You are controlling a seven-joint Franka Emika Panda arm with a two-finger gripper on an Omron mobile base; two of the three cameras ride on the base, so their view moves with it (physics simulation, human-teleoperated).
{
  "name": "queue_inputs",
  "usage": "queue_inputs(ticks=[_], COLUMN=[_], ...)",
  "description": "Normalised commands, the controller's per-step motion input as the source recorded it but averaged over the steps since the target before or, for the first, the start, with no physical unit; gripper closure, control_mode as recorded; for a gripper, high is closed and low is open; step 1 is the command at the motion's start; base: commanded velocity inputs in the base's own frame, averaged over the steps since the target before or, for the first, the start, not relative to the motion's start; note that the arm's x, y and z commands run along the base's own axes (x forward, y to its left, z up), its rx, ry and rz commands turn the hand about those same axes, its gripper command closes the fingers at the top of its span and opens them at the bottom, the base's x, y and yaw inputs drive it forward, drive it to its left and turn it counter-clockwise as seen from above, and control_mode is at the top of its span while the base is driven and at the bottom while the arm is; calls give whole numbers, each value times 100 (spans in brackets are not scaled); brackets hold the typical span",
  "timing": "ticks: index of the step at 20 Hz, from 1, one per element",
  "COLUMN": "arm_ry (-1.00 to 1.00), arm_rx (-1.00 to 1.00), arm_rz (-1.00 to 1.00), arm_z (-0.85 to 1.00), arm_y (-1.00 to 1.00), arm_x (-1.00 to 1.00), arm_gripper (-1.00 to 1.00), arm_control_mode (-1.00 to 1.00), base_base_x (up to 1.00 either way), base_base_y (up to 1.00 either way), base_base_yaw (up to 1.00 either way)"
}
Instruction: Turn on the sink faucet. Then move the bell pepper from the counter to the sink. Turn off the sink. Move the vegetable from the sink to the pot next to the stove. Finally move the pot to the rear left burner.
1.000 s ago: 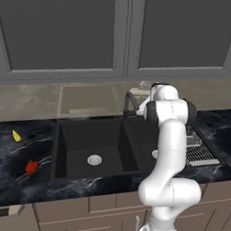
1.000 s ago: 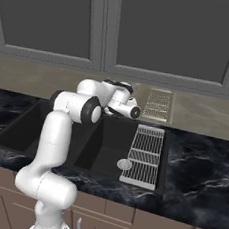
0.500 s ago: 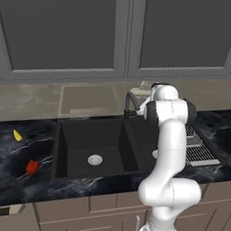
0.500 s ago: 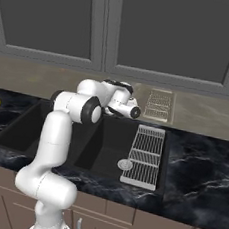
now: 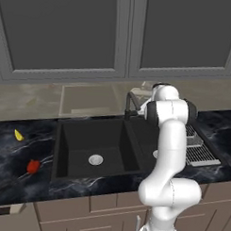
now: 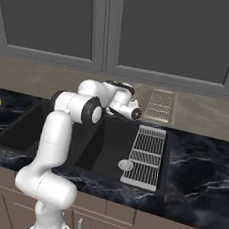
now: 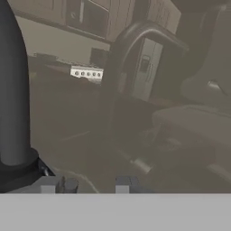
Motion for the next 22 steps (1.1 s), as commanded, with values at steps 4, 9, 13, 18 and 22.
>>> queue_inputs(ticks=[4,9,13,18,22], arm_ry=[0,0,0,0,0], arm_rx=[3,3,2,2,2], arm_rz=[0,0,0,0,0], arm_z=[-78,-75,-77,-74,-75], arm_y=[-78,-77,-75,-77,-75], arm_x=[-33,-31,-27,-26,-25], arm_gripper=[100,100,100,100,100], arm_control_mode=[-100,-100,-100,-100,-100], base_base_x=[0,0,0,0,0], base_base_y=[0,0,0,0,0], base_base_yaw=[0,0,0,0,0])
